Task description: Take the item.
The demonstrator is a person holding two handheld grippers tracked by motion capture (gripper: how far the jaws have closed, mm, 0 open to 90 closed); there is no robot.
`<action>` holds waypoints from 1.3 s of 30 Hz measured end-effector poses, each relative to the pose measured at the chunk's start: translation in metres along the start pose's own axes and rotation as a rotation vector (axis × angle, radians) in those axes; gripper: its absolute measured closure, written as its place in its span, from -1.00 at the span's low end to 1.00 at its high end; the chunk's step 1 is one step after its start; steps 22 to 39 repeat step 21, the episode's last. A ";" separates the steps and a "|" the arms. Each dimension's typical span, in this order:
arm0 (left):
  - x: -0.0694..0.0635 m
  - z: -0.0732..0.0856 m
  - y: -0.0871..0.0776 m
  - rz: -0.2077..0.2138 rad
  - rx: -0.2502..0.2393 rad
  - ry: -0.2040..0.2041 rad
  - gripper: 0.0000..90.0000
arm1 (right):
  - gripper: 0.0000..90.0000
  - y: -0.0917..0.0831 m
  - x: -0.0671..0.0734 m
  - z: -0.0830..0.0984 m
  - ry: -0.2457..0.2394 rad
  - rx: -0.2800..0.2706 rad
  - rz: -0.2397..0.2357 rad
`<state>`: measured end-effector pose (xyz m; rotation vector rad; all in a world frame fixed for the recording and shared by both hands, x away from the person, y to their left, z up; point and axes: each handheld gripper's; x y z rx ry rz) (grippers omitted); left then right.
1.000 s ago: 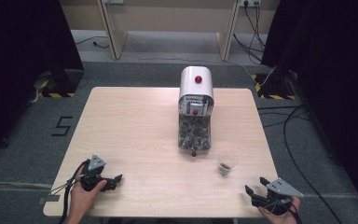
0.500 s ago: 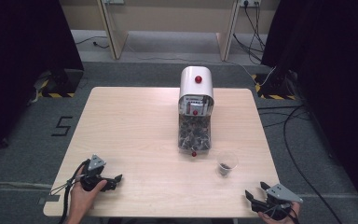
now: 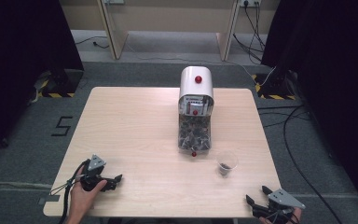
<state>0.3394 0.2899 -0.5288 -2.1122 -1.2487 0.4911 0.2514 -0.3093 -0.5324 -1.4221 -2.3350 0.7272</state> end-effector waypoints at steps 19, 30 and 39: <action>0.000 0.000 0.000 0.000 0.000 0.000 -1.00 | -0.44 -0.004 0.004 0.009 0.019 -0.046 0.013; 0.000 0.000 0.000 0.000 0.000 0.000 -1.00 | -0.44 -0.004 0.004 0.009 0.013 -0.047 0.013; 0.000 0.000 0.000 0.000 0.000 0.000 -1.00 | -0.44 -0.004 0.004 0.009 0.013 -0.047 0.013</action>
Point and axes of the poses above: each handheld gripper's, and its own axes: y roughly forward along the jaws, z roughly out of its underside, x roughly to its left, and after that the axes turned 1 degree about -z, right-handed
